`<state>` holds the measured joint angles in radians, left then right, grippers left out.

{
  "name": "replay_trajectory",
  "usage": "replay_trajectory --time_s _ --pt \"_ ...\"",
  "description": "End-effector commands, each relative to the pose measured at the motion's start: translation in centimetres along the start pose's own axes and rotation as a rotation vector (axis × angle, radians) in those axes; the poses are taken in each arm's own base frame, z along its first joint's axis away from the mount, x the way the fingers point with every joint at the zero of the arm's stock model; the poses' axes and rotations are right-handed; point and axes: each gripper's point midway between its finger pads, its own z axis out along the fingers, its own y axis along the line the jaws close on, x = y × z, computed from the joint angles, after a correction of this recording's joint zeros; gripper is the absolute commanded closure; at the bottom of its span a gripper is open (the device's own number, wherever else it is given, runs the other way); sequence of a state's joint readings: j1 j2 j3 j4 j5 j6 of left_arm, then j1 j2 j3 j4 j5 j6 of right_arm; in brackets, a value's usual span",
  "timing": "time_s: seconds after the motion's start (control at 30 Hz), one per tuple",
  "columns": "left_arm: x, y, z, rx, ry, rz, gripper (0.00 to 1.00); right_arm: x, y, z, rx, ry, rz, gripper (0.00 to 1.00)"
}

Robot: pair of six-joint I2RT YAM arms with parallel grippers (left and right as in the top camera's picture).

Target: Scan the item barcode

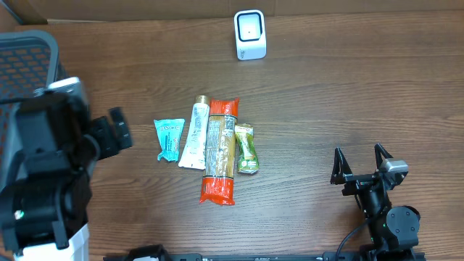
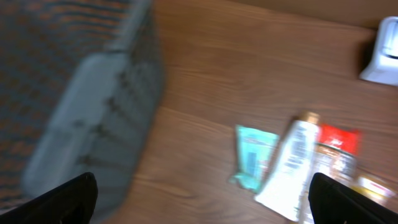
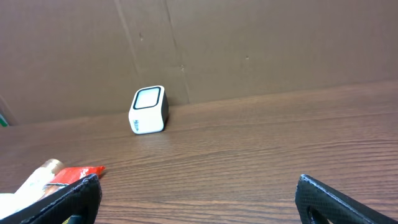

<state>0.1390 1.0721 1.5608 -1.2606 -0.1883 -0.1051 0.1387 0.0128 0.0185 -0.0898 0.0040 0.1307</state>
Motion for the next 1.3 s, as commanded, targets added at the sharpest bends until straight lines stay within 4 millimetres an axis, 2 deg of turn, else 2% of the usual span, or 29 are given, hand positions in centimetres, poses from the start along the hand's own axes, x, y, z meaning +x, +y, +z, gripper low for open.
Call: replay_trajectory --time_s 0.0,0.17,0.33,0.37,0.47,0.57,1.27 --pt "-0.2 3.2 0.8 -0.118 0.03 0.149 0.0 0.1 -0.1 0.0 0.003 -0.006 -0.005 0.0" --pt "-0.7 3.7 3.7 -0.117 0.089 0.221 0.0 0.1 -0.1 0.0 0.002 -0.006 -0.005 0.0" --pt "0.0 1.2 7.3 0.031 0.175 0.307 0.0 0.1 -0.1 0.0 0.003 -0.006 -0.005 0.0" --pt "0.4 0.6 8.7 0.067 0.212 0.306 0.0 0.1 -0.1 0.0 0.003 -0.006 -0.005 0.0" --pt "0.8 -0.3 10.0 0.12 0.247 0.302 0.0 0.1 -0.1 0.0 0.003 -0.006 -0.005 0.0" --pt "1.0 -0.5 10.5 0.124 0.263 0.302 0.0 0.1 -0.1 0.0 0.002 -0.006 -0.005 0.0" --pt "1.0 -0.4 10.5 0.123 0.264 0.296 0.0 0.1 -0.1 0.0 0.003 -0.006 -0.005 0.0"
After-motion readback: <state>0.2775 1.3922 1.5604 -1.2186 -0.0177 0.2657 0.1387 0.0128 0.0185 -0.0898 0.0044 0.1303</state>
